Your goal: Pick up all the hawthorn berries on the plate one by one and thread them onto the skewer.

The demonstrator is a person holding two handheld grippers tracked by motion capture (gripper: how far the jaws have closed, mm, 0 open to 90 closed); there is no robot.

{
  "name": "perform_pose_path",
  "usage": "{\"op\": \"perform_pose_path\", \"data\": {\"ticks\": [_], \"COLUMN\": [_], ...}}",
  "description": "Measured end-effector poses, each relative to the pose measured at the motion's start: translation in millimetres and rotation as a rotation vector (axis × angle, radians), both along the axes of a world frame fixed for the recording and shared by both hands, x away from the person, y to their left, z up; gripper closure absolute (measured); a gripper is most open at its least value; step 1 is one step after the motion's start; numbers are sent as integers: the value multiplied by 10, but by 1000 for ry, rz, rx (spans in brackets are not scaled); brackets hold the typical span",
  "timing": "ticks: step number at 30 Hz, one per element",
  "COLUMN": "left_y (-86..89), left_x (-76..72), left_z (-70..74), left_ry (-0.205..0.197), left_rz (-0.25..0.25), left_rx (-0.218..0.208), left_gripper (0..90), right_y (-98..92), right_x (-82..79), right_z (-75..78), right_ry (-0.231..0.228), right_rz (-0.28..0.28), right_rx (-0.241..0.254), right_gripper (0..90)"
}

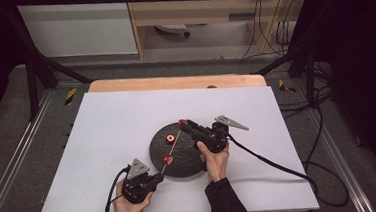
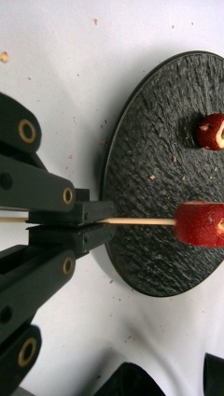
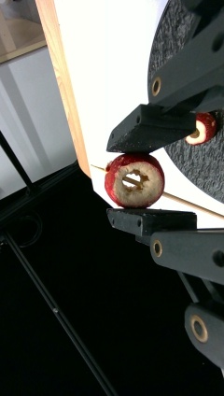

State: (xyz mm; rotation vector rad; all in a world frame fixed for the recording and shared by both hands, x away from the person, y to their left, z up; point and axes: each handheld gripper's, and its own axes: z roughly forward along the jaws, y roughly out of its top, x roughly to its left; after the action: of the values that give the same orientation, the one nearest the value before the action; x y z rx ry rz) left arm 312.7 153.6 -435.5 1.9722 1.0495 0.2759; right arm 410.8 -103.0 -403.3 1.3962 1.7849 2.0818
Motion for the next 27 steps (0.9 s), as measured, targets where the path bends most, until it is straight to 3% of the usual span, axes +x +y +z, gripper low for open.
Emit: {"op": "perform_pose_path", "data": {"ticks": [11,19,27], "left_y": [-5,-32,-32], "left_x": [35,-5,5], "left_z": [-19,-13,-33], "left_ry": [-1,-36,-22], "left_rz": [-16,-46,-48], "left_rx": [15,47,54], "left_gripper": [887,889,889], "right_y": [-7,-25,-28], "right_x": [-32,11,-13], "right_z": [-22,-13,-8], "right_ry": [15,42,56], "right_rz": [13,51,58], "right_rx": [-10,-3,-17], "right_gripper": [626,622,628]}}
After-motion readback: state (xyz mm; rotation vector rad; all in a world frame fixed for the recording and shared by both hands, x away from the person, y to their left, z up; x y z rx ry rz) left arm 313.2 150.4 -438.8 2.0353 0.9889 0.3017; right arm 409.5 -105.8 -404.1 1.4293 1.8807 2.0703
